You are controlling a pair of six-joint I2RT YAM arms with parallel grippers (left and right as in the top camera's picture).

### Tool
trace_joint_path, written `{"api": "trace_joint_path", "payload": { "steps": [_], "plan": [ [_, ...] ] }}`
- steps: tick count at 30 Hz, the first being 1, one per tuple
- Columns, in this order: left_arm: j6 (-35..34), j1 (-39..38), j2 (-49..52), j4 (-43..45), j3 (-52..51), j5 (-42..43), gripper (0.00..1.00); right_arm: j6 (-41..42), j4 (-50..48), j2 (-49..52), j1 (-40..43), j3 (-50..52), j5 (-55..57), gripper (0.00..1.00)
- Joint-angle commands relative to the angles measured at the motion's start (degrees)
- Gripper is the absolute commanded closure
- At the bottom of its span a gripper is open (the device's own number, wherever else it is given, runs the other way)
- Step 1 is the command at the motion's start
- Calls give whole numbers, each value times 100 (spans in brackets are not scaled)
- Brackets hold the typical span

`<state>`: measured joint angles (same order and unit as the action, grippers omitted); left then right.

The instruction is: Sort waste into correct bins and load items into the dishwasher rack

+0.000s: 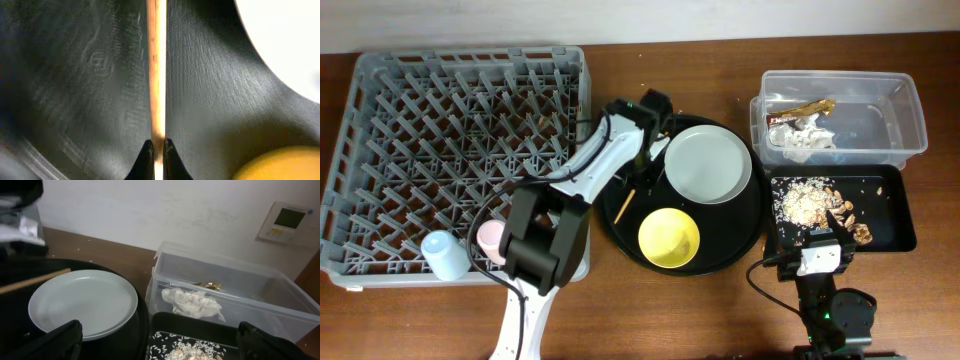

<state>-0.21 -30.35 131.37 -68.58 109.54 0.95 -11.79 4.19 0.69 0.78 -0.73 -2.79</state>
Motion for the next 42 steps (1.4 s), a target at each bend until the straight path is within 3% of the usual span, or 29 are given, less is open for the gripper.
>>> {"api": "trace_joint_path", "payload": {
  "steps": [1,3,6,14,16,17,18,26,30,31,32,35,42],
  "plan": [
    [-555,372,-892,-710,1257,55,100,22,7,-28,42,42,7,2],
    [-1115,942,-1314,-879,1427,-166,100,22,7,-28,42,42,7,2],
    [-1261,1506,-1303,-951,1294,-205,100,22,7,-28,42,42,7,2],
    [-1263,1692,-1294,632,-949,-155,98,22,7,-28,42,42,7,2],
    [-1263,1692,-1392,492,-804,-153,69,22,7,-28,42,42,7,2],
    [-1263,1692,-1480,372,-664,-129,43,22,7,-28,42,42,7,2],
    [-1261,1692,-1613,219,-466,-94,34,22,7,-28,42,42,7,2],
    [-1261,1637,-3287,-511,-13,-44,34,22,7,-28,42,42,7,2],
    [-1259,1561,-3762,-841,-15,575,36,22,7,-28,42,42,7,1],
    [-1064,1394,-3873,-942,-13,564,47,22,7,-28,42,42,7,2],
    [-1023,1200,-4019,-997,-13,350,51,22,7,-28,42,42,7,2],
    [-1108,782,-4850,-1233,-13,-704,50,22,7,-28,42,42,7,2],
    [-1104,782,-5508,-1486,-26,-570,44,22,7,-28,42,42,7,2]
  ]
}}
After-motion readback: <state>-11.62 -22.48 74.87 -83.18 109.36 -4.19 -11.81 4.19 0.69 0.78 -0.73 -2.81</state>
